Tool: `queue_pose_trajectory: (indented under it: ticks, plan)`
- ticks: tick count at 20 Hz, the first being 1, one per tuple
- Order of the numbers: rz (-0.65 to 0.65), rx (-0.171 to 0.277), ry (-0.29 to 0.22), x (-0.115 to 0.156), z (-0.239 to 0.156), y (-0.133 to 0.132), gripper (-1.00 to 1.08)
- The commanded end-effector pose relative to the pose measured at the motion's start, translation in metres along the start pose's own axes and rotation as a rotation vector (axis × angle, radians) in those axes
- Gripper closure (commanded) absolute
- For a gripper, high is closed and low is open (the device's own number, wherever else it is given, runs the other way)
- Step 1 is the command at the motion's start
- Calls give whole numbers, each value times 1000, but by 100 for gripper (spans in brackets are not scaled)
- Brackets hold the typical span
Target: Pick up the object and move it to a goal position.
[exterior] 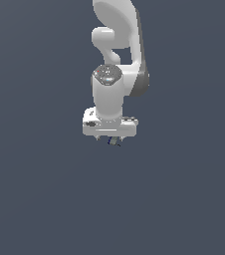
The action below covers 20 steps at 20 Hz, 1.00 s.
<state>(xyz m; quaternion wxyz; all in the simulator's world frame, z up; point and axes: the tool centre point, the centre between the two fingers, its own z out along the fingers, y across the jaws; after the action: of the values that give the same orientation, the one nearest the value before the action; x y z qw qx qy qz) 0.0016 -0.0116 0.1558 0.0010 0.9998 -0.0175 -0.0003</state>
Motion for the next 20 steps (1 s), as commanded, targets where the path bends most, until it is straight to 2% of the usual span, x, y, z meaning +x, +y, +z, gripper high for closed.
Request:
queue_pose_trajectory:
  ticks: [1,11,20]
  plan:
    - [0,0,0,0,0,0,-92]
    - [59,-12,28,9,-9,28,-92]
    - [55,-11,27,9,-8,27,-92]
